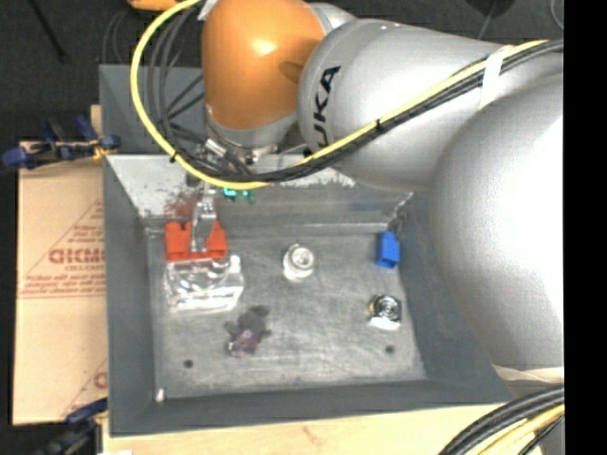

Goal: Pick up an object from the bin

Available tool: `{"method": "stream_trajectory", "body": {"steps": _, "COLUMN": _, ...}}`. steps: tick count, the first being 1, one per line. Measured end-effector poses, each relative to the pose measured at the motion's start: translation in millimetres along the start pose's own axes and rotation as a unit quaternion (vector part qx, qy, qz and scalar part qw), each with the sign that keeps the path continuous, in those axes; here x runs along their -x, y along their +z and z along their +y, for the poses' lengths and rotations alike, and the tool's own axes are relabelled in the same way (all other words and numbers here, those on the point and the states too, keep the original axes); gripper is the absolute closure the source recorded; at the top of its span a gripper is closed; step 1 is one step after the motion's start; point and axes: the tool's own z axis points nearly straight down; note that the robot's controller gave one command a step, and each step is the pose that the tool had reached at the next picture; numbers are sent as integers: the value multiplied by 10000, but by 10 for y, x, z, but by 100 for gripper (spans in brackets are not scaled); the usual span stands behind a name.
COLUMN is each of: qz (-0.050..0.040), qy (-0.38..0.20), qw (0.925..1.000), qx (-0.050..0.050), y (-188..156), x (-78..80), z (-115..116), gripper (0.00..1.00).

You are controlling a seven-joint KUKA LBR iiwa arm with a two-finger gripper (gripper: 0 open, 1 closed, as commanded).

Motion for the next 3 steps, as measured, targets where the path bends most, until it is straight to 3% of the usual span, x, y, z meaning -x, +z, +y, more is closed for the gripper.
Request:
{"method": "stream_trajectory", "body": {"steps": 1, "qz": -68, "qy": 767, "qw": 9970, "qx": 25, "y": 1301, "x": -225, "z": -466, "gripper": 0}}
{"method": "stream_trajectory", "body": {"steps": 2, "qz": -119, "qy": 595, "qw": 9981, "qx": 32, "y": 1315, "x": -217, "z": -463, "gripper": 0}}
{"method": "stream_trajectory", "body": {"steps": 3, "qz": -111, "qy": 607, "qw": 9981, "qx": 37, "y": 1336, "x": -223, "z": -460, "gripper": 100}}
